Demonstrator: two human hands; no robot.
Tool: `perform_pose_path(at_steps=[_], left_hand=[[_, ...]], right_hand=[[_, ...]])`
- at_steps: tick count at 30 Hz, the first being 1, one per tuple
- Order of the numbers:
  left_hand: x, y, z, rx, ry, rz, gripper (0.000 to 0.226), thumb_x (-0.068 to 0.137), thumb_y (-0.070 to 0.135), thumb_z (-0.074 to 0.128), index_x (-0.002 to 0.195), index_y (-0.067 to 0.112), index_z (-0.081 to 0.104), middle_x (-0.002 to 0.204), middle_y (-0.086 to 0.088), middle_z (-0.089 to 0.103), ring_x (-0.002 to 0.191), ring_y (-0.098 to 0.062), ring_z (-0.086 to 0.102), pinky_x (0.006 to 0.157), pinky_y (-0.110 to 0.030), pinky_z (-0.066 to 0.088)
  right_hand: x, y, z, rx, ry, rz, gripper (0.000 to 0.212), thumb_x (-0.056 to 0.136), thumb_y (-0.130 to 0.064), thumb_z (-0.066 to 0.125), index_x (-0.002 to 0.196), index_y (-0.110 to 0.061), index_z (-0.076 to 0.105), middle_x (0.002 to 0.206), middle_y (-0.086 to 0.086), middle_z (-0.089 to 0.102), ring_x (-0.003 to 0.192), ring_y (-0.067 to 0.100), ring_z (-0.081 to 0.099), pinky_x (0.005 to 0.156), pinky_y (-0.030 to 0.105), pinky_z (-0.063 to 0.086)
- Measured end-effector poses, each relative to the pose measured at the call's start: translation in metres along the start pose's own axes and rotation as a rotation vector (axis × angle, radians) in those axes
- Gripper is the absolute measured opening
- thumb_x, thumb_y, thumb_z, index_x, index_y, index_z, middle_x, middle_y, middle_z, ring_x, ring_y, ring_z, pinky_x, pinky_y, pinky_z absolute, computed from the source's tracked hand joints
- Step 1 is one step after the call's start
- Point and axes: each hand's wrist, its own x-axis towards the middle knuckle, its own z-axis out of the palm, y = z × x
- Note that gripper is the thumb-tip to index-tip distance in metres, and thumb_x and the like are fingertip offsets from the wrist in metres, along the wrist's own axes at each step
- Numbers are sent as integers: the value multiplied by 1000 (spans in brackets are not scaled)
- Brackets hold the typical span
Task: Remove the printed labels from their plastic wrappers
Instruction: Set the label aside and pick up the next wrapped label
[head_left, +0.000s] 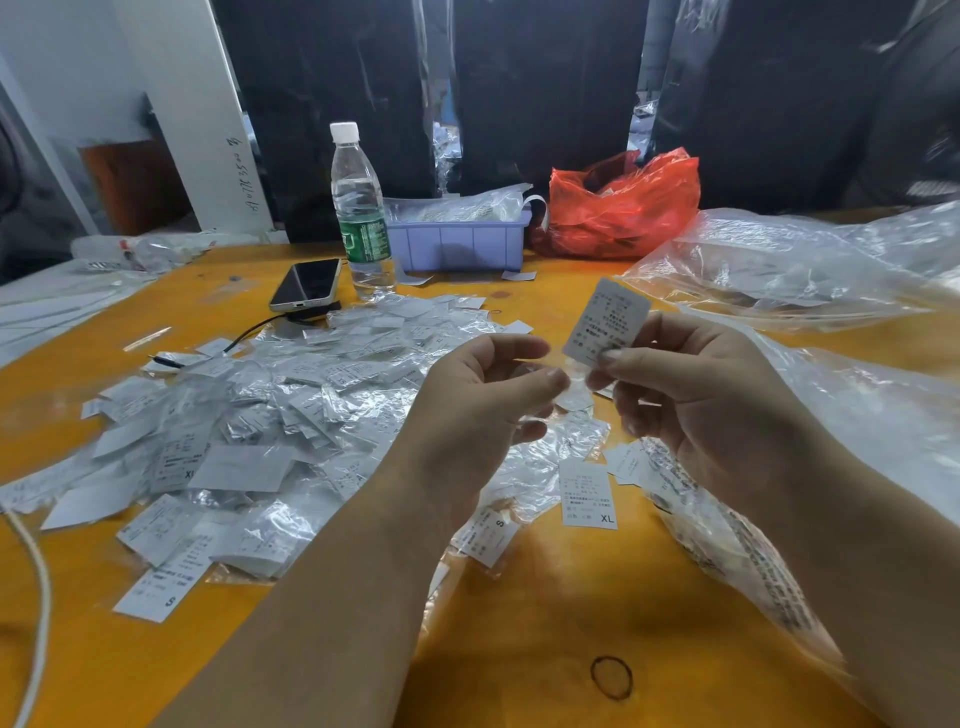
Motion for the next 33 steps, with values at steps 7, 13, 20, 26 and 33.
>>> perform_pose_path(at_steps=[7, 13, 20, 26, 33], left_hand=[[-1, 2, 1, -5, -21, -16, 6, 86, 12, 69, 92, 15, 67, 76, 2, 72, 65, -8, 63, 62, -23, 55], [-1, 3, 2, 1, -6, -24, 4, 89, 13, 66, 87, 16, 67, 75, 2, 72, 64, -8, 62, 63, -25, 54], [-3, 2, 3, 46, -19, -30, 2, 90, 17, 66, 88, 16, 68, 73, 4, 71, 63, -5, 62, 61, -20, 54], [-4, 3, 3, 90, -40, -21, 10, 91, 16, 65, 81, 17, 69, 68, 4, 67, 60, -9, 57, 59, -20, 52], [-3, 4, 5, 54, -60, -66, 20, 86, 18, 69, 68, 25, 74, 71, 5, 68, 63, -8, 58, 65, -23, 53]], right_hand=[[2, -3, -3, -28, -40, -42, 11, 83, 6, 62, 83, -4, 68, 65, 11, 66, 47, 15, 41, 44, 24, 35], [1, -4, -3, -115, -17, -81, 15, 84, 8, 60, 86, -4, 69, 63, 9, 65, 48, 15, 39, 45, 25, 34], [-3, -2, 1, -155, -32, -121, 13, 85, 6, 62, 84, -4, 69, 64, 8, 67, 47, 14, 42, 44, 23, 35], [-3, -1, 2, -197, -85, -78, 5, 84, -8, 68, 83, -6, 72, 66, 9, 64, 49, 12, 50, 43, 23, 41], [0, 2, 2, -110, -13, 19, 29, 62, -29, 75, 75, -3, 74, 51, -2, 50, 46, 9, 40, 42, 20, 37]])
